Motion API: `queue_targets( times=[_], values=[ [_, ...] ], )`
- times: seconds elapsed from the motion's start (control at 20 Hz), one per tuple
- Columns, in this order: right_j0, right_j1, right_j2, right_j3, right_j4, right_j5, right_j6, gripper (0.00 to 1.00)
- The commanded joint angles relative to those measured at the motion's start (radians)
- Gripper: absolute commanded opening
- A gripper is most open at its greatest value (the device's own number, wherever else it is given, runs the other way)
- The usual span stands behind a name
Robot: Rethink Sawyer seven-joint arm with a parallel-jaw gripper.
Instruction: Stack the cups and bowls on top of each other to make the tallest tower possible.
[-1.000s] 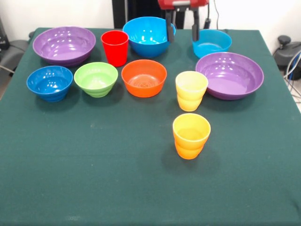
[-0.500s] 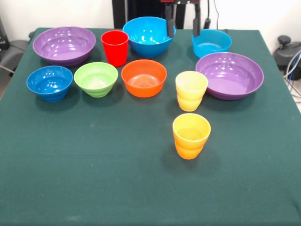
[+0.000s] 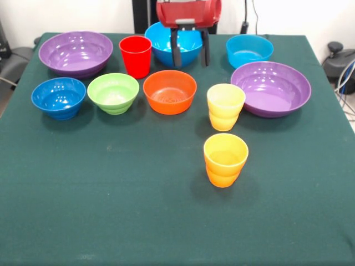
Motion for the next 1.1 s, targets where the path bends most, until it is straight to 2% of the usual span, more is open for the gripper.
queue_targets(
  times=[0.05,0.25,0.55,0.75,0.9,1.1],
  values=[
    [0.018,0.089,0.052,-0.063,-0.068,0.015,0.033,1.0],
    [0.021,0.091,0.052,-0.059,-0.068,0.007,0.042,1.0],
    [-0.075,0.133,0.105,-0.096,-0.105,0.051,-0.023,1.0],
    [-0.118,0.154,0.128,-0.126,-0.127,0.083,-0.047,1.0],
    [-0.131,0.169,0.139,-0.141,-0.141,0.092,-0.05,1.0],
    [-0.108,0.186,0.123,-0.154,-0.153,0.068,-0.025,1.0]
  ],
)
